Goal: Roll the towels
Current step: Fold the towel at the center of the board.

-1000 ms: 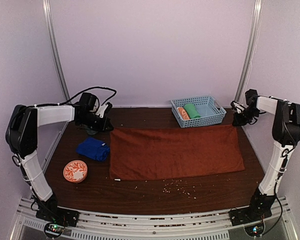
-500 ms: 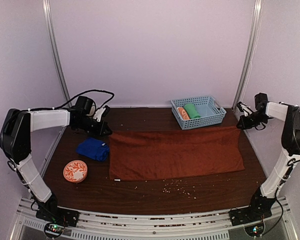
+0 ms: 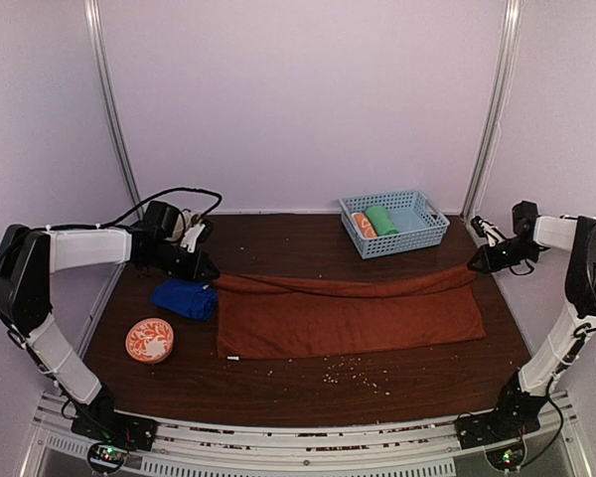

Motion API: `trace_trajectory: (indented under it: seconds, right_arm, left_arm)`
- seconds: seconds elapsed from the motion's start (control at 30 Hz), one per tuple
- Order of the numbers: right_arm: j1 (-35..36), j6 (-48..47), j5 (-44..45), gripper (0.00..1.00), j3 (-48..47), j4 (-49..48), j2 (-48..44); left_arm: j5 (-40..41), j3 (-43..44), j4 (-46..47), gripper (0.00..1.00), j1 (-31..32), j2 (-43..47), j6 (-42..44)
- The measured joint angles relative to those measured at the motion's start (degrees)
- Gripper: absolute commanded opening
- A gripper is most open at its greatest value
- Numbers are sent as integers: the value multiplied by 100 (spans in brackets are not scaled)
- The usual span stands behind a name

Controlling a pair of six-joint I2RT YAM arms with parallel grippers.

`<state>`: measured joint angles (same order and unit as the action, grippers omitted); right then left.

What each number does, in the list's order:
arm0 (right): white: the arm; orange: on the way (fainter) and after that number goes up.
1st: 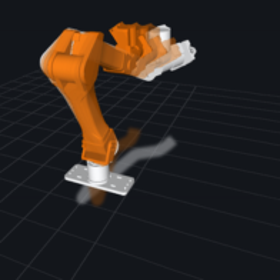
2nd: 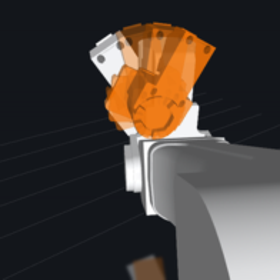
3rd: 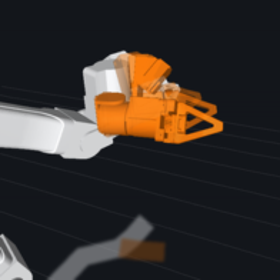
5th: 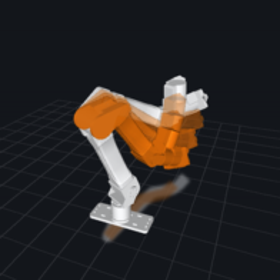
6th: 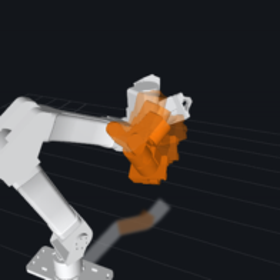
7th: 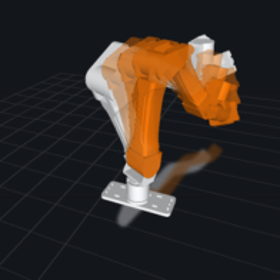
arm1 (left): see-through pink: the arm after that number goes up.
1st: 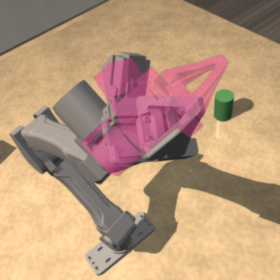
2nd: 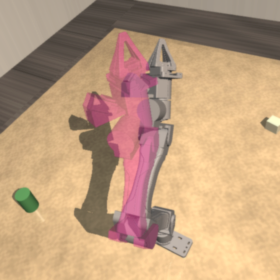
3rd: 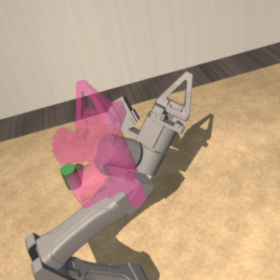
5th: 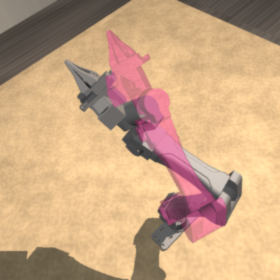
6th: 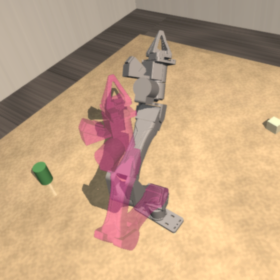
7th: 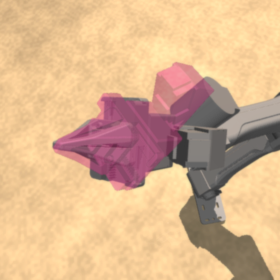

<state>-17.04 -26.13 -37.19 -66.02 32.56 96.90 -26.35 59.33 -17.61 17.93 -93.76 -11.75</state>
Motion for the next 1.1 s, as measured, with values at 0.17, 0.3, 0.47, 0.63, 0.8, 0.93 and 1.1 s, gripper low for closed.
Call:
trace_trajectory:
  seconds: [0.17,0.3,0.47,0.63,0.8,0.93,1.1]
  right_arm:
    - [-13,-129,-39,0,162,22,-203]
    - [-136,-203,-70,0,319,24,-428]
    - [-435,-225,-155,0,529,11,-629]
    - [-601,-315,-262,0,643,39,-680]
    - [-697,-533,-369,0,728,151,-710]
    - [-787,-743,-457,0,824,264,-732]
    - [-931,-1005,-544,0,922,433,-743]
  left_arm:
    - [-57,-210,-4,0,0,190,-35]
    - [-87,-367,-37,0,0,323,-57]
    - [-195,-573,-44,0,2,457,-85]
    - [-352,-680,-111,0,63,472,-85]
    - [-448,-748,-260,0,199,472,-83]
    - [-455,-824,-396,0,271,472,-81]
    - [-450,-894,-522,0,291,472,-83]
